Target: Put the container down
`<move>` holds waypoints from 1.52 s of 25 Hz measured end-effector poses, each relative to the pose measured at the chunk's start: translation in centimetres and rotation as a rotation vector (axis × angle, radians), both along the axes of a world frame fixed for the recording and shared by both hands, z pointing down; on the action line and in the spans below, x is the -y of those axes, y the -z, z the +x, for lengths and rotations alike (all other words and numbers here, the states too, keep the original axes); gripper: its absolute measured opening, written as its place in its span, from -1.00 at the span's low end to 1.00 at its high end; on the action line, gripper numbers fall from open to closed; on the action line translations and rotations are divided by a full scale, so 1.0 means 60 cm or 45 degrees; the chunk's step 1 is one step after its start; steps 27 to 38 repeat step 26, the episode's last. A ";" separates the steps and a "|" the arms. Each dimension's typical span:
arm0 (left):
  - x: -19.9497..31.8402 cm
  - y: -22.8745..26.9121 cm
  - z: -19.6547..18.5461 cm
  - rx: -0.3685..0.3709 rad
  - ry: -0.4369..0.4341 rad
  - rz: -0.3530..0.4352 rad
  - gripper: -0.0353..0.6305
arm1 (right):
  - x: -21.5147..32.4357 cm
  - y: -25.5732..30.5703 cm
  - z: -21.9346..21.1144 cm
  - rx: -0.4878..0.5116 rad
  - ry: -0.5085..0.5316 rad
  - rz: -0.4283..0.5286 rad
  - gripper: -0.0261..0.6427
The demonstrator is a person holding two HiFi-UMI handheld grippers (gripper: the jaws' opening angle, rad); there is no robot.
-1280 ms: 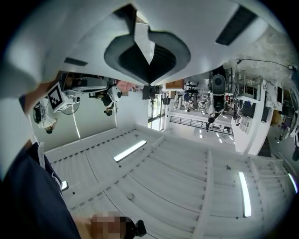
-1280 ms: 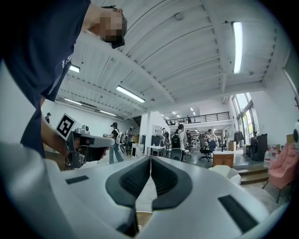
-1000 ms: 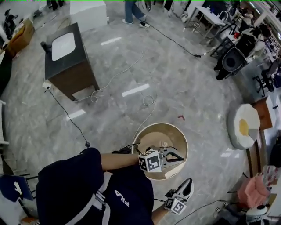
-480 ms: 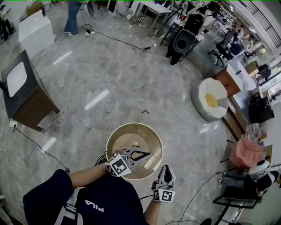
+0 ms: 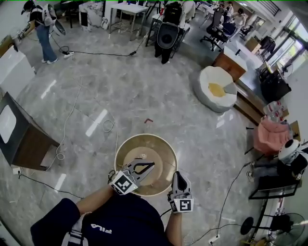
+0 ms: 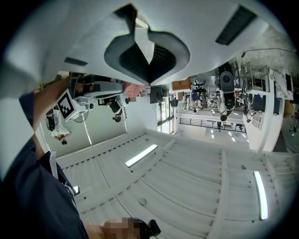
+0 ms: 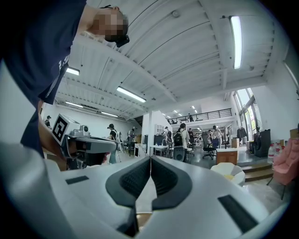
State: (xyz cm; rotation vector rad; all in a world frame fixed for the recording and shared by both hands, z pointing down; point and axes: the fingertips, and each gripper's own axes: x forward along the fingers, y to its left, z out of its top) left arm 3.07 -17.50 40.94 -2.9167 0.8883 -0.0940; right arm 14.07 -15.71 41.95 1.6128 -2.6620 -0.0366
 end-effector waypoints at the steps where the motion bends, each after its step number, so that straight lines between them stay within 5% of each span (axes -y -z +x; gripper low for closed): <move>1: -0.001 0.001 0.001 0.000 0.001 0.002 -0.82 | -0.001 -0.001 0.001 -0.003 0.000 -0.008 -0.83; 38: -0.010 -0.005 0.007 0.013 0.015 -0.028 -0.82 | -0.014 0.010 -0.009 -0.046 0.041 -0.052 -0.83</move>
